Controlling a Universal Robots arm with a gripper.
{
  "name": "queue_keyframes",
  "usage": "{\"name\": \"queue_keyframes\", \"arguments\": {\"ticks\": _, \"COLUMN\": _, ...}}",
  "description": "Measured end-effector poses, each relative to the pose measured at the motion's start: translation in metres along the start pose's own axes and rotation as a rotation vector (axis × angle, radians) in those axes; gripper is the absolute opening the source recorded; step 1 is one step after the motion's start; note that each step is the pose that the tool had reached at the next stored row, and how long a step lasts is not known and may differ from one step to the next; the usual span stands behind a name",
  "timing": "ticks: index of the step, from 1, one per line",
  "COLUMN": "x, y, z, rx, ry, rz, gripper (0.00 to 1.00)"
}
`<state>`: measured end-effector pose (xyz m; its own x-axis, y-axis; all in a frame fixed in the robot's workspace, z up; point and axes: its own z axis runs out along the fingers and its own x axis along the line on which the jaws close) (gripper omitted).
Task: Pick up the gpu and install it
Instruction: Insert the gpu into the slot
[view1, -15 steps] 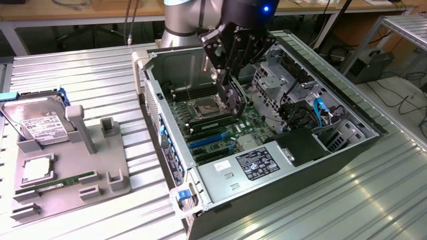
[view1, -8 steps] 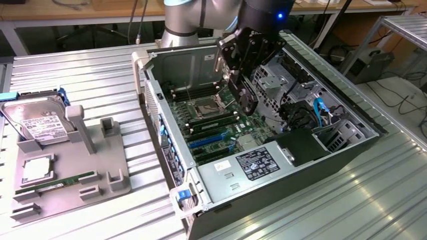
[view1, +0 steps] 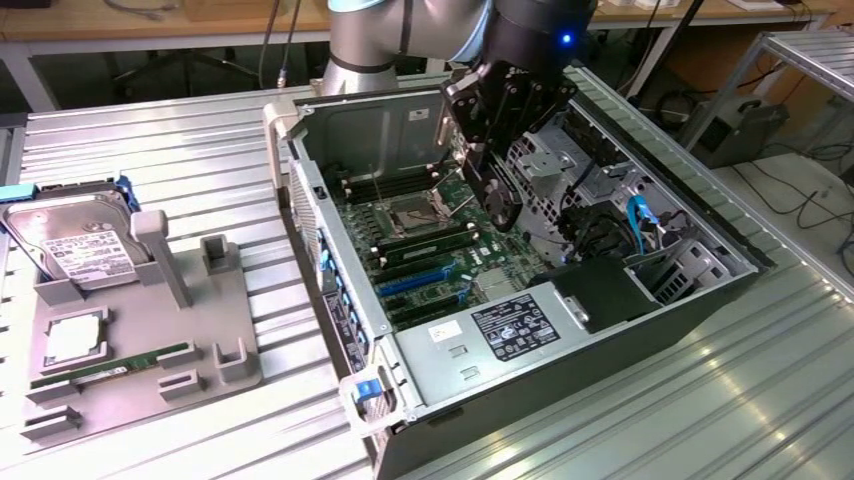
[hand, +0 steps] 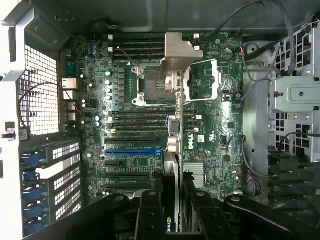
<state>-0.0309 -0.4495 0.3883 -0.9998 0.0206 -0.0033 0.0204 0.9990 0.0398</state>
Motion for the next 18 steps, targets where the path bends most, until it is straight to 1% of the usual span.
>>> {"name": "queue_keyframes", "arguments": {"ticks": 12, "x": 0.0000, "y": 0.0000, "z": 0.0001, "rx": -0.0001, "ry": 0.0001, "rz": -0.002, "gripper": 0.26}}
{"name": "queue_keyframes", "arguments": {"ticks": 13, "x": 0.0000, "y": 0.0000, "z": 0.0001, "rx": -0.0001, "ry": 0.0008, "rz": -0.020, "gripper": 0.26}}
{"name": "queue_keyframes", "arguments": {"ticks": 15, "x": 0.0000, "y": 0.0000, "z": 0.0004, "rx": -0.0003, "ry": 0.0033, "rz": -0.084, "gripper": 0.26}}
{"name": "queue_keyframes", "arguments": {"ticks": 16, "x": 0.0000, "y": 0.0000, "z": 0.0006, "rx": -0.0004, "ry": 0.0049, "rz": -0.123, "gripper": 0.26}}
{"name": "queue_keyframes", "arguments": {"ticks": 18, "x": 0.0000, "y": 0.0000, "z": 0.0009, "rx": -0.0006, "ry": 0.0065, "rz": -0.163, "gripper": 0.26}}
